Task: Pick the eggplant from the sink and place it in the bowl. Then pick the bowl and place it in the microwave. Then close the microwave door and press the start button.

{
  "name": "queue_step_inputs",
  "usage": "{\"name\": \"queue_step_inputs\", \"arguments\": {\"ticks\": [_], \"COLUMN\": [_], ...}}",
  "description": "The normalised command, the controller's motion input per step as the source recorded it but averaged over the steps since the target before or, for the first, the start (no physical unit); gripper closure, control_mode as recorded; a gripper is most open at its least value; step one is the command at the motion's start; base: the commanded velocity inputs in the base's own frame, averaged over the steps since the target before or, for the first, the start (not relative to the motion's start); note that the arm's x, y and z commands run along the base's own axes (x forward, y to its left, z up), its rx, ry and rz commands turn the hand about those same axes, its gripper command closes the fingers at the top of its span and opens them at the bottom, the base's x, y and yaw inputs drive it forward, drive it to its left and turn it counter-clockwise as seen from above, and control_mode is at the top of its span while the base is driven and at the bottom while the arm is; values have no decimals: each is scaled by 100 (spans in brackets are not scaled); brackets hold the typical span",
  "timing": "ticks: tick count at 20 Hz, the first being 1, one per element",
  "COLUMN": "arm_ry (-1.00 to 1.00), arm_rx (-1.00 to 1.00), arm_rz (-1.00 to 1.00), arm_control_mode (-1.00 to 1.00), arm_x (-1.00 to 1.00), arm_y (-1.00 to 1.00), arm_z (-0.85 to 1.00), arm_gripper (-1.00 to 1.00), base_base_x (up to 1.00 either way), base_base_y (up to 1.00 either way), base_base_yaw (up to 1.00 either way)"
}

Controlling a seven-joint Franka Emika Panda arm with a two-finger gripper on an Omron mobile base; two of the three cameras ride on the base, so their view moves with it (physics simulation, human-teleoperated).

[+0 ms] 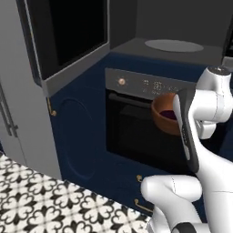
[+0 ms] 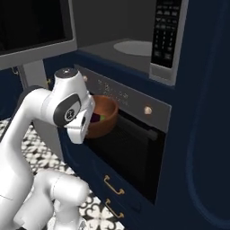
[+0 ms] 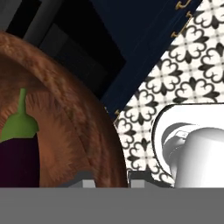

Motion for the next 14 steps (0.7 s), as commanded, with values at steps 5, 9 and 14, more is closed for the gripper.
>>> {"name": "queue_step_inputs", "arguments": {"ticks": [5, 9, 14], "arm_ry": [0, 0, 0], "arm_rx": [0, 0, 0], "arm_rz": [0, 0, 0], "arm_control_mode": [100, 100, 100], "arm_x": [0, 0, 0], "arm_y": [0, 0, 0], "arm_z": [0, 0, 0], "arm_gripper": [100, 100, 100], "base_base_x": [10, 3, 0], "base_base_y": [-2, 0, 0], "base_base_yaw": [37, 37, 19]}}
